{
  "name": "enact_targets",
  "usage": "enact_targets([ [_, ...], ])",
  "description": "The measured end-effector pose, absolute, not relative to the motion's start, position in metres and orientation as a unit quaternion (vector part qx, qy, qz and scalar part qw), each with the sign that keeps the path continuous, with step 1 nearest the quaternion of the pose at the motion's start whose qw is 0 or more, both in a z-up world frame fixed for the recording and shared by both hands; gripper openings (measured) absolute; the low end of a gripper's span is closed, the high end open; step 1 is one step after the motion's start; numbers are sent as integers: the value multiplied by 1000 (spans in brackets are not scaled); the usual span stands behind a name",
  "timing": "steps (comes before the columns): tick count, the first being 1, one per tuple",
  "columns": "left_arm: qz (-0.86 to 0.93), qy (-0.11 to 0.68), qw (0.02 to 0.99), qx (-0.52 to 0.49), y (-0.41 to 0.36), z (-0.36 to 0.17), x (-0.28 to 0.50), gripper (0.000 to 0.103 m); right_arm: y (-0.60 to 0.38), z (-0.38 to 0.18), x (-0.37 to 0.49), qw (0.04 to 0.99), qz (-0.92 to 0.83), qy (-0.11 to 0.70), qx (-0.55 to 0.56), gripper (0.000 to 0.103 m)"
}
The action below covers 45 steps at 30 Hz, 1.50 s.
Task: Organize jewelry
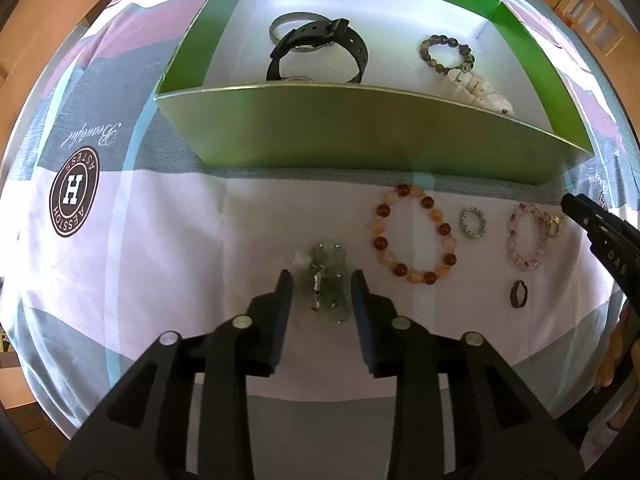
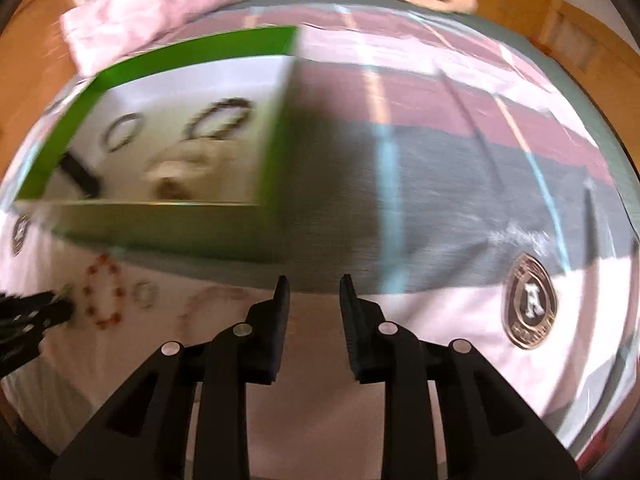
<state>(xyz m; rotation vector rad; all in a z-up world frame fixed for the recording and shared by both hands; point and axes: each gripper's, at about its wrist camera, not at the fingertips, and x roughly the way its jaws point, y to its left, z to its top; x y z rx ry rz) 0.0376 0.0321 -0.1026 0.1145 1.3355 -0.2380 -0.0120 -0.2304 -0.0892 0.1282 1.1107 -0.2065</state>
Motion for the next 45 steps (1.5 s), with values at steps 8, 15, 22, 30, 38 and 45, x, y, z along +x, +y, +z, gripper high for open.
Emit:
enact_targets([
  [8,-98,624,774,35,41,-110,45,39,-213,-86,-10,835,22,530,145,26],
  [15,-98,625,774,31,42,-112,46,39,-197,-86,-10,816,56,559,137,26],
  [22,-97,627,773,21,45,-112,47,39,-198,-108,-11,803,18,581,131,26],
  [30,-110,622,775,22,40,-109,45,12,-179,-109,-13,816,27,572,83,7],
  [38,-152,581,800,8,43,-73,38,9,-181,-69,-20,838,110,515,142,7],
  [45,-187,527,829,-30,46,-33,35,9,-199,-27,-22,876,136,422,189,7],
])
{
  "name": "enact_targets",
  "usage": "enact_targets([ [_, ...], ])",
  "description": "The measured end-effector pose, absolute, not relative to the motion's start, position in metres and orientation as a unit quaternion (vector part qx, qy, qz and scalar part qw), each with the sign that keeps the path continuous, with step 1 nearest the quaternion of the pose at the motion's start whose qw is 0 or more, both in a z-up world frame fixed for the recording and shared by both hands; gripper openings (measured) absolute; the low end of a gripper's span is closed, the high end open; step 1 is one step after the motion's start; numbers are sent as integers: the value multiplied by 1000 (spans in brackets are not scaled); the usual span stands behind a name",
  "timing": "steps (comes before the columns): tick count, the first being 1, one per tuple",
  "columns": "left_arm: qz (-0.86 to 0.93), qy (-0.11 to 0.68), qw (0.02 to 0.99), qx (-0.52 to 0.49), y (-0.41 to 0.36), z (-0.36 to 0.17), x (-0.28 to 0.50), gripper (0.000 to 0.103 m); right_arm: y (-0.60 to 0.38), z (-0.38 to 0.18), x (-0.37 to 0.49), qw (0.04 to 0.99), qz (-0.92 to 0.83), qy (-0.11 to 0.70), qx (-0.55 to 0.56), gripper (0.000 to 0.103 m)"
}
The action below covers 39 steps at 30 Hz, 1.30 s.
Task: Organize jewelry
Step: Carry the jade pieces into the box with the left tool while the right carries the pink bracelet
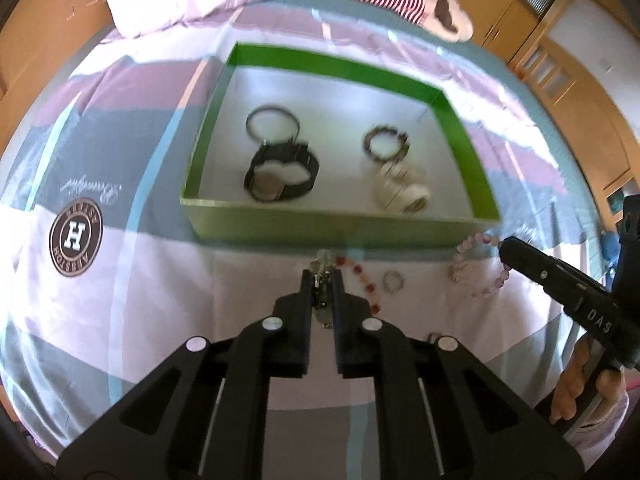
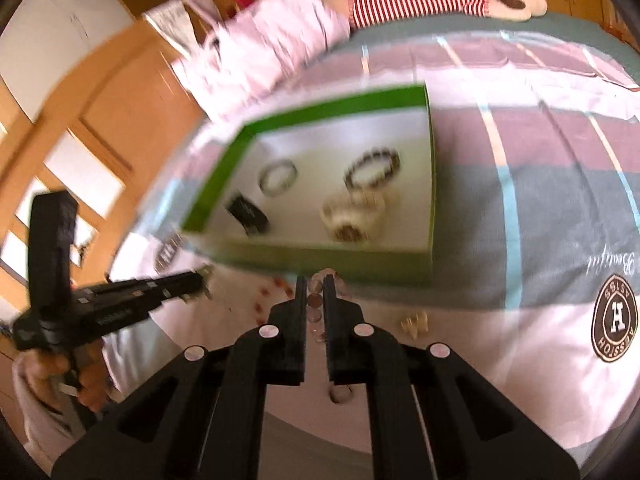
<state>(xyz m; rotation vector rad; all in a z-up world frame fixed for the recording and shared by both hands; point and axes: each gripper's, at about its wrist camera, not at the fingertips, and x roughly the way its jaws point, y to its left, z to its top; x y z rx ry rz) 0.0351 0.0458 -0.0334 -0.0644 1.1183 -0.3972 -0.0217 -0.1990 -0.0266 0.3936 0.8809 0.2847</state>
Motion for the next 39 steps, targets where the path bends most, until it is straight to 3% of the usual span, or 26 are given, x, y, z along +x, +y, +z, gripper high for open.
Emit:
enact_targets([
  [9,-185,476,857,-65,48,0,85,9,-199,9,15,906,118,374,157,7],
  [13,-182,495,844,-98,52,-9,111,9,-199,5,36,911,103,373,139,7],
  [21,-203,495,842,-73,10,-18,138,9,-215,-15,68,906,78,388,153,8],
  [22,-202,496,842,-69,7,-21,140,11,-218,-20,71,903,74,392,156,8],
  [23,-198,494,844,-64,3,-24,142,20,-221,-23,71,902,67,396,156,9],
  [24,-197,492,846,-62,2,-26,142,29,-223,-25,71,902,60,398,157,19],
  [25,-197,491,847,-61,2,-27,141,44,-225,-24,69,901,58,400,161,32],
  [26,-199,488,848,-60,1,-25,139,48,-226,-22,67,901,59,398,164,36],
  [33,-201,502,839,-67,13,-17,104,54,-229,-1,25,892,69,413,171,39],
  [39,-209,561,801,18,4,-48,40,55,-233,-48,-14,849,27,511,136,39],
])
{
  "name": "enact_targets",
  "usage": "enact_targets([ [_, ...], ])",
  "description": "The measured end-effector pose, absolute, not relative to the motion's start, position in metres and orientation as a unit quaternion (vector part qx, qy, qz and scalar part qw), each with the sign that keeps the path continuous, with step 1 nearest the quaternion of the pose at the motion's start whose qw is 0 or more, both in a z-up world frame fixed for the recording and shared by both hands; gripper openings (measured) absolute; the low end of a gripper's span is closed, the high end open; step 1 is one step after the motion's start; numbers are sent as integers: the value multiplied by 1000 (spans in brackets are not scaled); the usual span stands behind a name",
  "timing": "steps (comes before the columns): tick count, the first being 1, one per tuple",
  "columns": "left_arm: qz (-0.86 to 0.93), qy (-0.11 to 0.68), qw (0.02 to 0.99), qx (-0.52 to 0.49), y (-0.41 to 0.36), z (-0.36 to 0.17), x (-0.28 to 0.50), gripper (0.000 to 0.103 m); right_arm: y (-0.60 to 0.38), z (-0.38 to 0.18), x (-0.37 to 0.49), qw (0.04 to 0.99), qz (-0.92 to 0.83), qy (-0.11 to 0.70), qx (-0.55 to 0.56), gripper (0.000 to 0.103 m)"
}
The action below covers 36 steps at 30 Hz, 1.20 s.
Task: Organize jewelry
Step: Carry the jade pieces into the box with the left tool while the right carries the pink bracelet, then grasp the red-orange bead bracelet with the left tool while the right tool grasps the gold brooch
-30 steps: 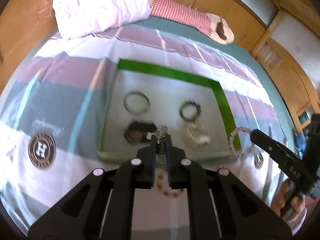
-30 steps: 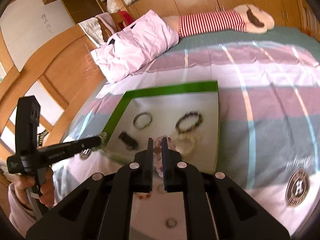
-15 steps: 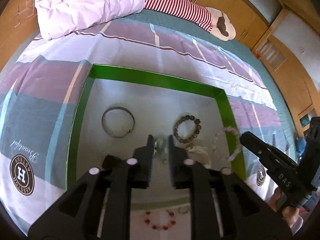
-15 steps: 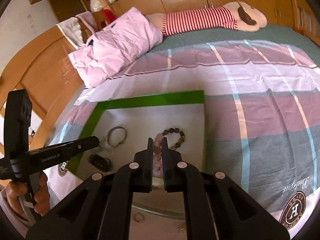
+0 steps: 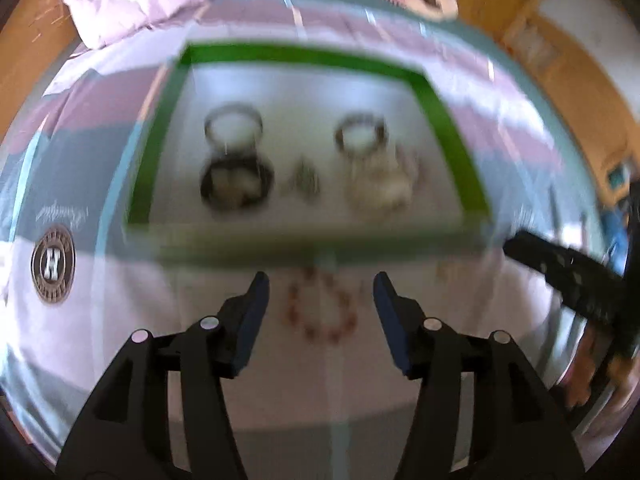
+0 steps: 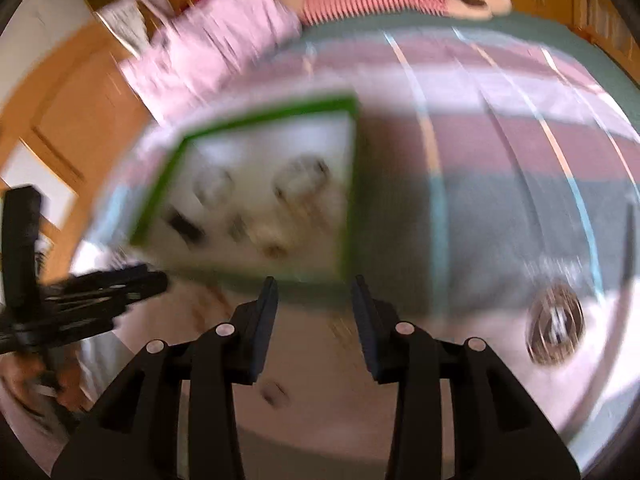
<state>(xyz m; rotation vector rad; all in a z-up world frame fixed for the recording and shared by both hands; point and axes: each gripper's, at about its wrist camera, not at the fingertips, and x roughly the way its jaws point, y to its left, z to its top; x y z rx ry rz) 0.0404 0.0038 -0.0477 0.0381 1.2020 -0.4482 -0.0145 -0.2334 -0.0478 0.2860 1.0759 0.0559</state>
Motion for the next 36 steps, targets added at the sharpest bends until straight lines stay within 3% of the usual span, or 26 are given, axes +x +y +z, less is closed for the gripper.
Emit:
enact_targets([
  [11,-157,611,775,38,-1,-104,49,56,-219,-90,9,818,26,552,157,38],
  [14,-149,609,778,41,0,-107,52,51,-204,-99,14,814,25,565,129,38],
  [15,-145,609,779,42,1,-106,52,47,-201,-100,14,813,27,568,125,38],
  [17,-131,611,780,48,5,-107,54,24,-194,-103,14,812,31,571,113,27],
  [18,-127,612,779,47,9,-107,55,20,-193,-104,13,811,34,573,112,20],
  [20,-126,617,776,34,16,-106,59,8,-190,-102,11,811,44,571,118,20],
  [27,-116,625,772,3,43,-96,66,9,-190,-91,9,807,71,569,140,21],
  [32,-113,620,776,7,42,-92,66,27,-195,-92,11,808,53,569,146,27],
  [36,-117,617,778,22,28,-94,64,28,-196,-91,8,811,50,567,137,32],
])
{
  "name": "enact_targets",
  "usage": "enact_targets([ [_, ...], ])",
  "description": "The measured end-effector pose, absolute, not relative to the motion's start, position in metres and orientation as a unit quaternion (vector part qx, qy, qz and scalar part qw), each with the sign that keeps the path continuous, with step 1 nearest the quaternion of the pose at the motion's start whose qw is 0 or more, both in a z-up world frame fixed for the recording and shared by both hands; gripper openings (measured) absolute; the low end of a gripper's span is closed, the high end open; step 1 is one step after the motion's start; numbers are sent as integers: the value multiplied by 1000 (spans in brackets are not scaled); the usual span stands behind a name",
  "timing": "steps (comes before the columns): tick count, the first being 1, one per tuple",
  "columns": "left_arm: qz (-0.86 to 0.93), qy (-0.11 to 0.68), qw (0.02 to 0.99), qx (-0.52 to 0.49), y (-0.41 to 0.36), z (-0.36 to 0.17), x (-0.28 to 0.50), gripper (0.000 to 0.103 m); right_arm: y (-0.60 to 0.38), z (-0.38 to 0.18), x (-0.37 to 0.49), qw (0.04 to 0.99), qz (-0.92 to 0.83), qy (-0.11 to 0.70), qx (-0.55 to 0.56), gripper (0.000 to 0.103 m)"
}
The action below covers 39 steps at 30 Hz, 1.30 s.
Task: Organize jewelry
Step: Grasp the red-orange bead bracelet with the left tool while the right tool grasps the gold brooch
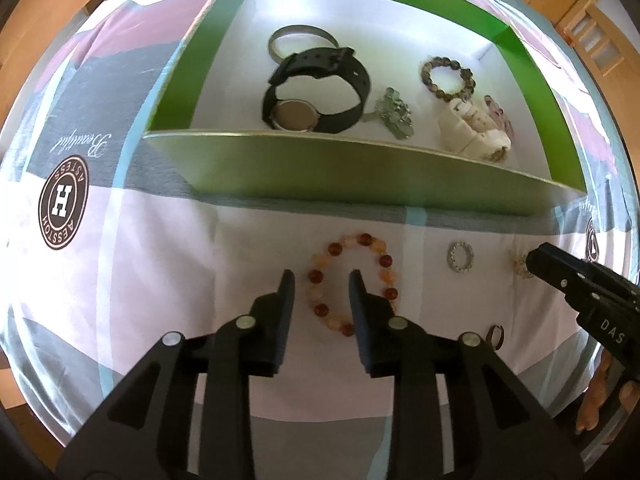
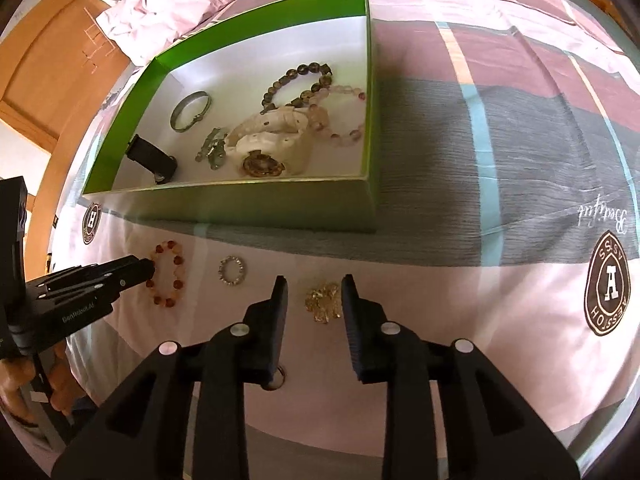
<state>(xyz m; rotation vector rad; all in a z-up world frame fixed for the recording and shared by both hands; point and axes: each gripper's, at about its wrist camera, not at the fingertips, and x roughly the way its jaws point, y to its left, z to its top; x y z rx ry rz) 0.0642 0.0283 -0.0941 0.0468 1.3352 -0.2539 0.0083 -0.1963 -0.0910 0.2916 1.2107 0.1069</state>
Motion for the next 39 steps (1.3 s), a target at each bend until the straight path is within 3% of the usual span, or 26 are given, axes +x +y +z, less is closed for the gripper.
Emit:
enact_targets([
  [24,-121,603,784,83,-10,-101,52,41,-185,-93,9,817,46,567,88,39],
  [32,-116,605,782,95,-21,-116,50,54,-180,-100,10,814,44,575,74,40],
  [39,-114,611,777,107,-27,-124,49,65,-178,-102,10,813,40,576,73,47],
])
